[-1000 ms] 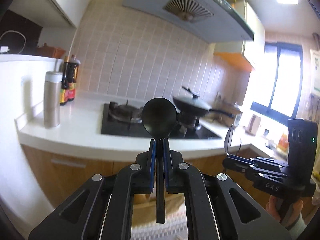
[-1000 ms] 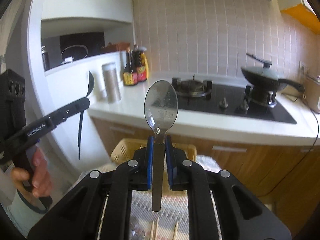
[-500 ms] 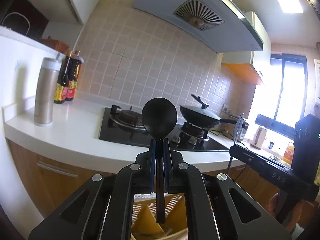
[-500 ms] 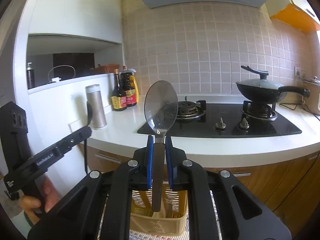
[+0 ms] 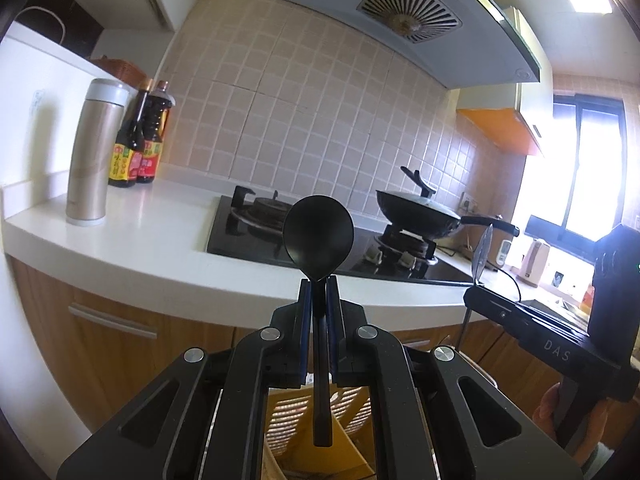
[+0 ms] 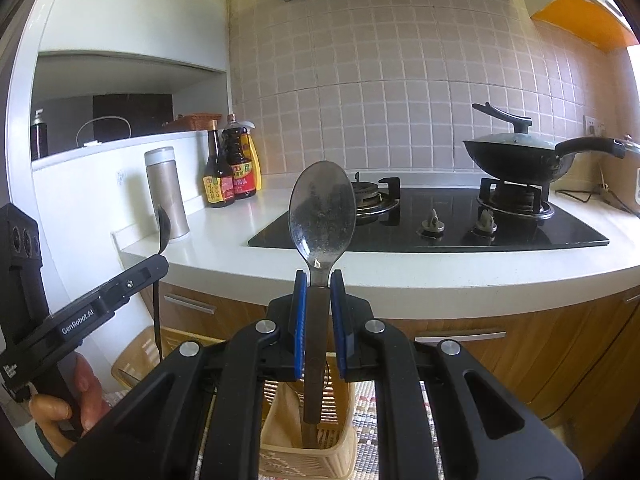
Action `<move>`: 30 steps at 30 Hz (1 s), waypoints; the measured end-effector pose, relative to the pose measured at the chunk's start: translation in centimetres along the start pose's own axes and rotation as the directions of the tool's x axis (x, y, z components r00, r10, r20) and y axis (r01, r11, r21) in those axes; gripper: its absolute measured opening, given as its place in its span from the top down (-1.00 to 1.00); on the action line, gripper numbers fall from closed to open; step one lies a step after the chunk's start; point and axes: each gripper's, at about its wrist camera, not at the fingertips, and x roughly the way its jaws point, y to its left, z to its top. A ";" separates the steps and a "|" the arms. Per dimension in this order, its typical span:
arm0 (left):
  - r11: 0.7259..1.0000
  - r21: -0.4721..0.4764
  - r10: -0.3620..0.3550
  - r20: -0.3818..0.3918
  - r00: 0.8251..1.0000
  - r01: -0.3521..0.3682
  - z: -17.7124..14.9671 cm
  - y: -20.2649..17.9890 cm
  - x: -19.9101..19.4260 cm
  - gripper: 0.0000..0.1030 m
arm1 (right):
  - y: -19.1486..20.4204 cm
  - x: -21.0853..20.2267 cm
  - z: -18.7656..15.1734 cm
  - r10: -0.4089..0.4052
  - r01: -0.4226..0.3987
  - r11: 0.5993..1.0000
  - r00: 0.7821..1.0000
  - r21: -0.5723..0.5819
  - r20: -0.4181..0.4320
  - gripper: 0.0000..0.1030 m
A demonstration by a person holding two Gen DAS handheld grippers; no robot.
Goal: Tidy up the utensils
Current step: 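Carry both spoons to the yellow basket and open both tools to drop them, then grasp a clear spoon with the right tool while the left tool grasps one wooden chopstick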
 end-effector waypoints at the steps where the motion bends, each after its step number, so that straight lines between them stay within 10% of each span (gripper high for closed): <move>1: 1.000 0.001 0.000 -0.003 1.000 0.000 -0.1 0.1 0.0 0.89 | 0.0 0.1 -0.1 0.000 0.000 1.000 1.000 -0.003 -0.001 0.81; 14: 1.000 0.007 -0.023 -0.040 0.999 0.023 -0.1 -0.1 -3.1 0.26 | -0.5 -3.2 -1.4 0.025 -0.024 0.999 0.999 0.035 -0.045 0.41; 30: 0.999 -0.028 -0.031 -0.015 0.999 0.030 2.6 -0.7 -12.9 0.16 | 1.9 -12.8 -0.5 0.001 0.001 1.000 0.998 0.026 -0.057 0.40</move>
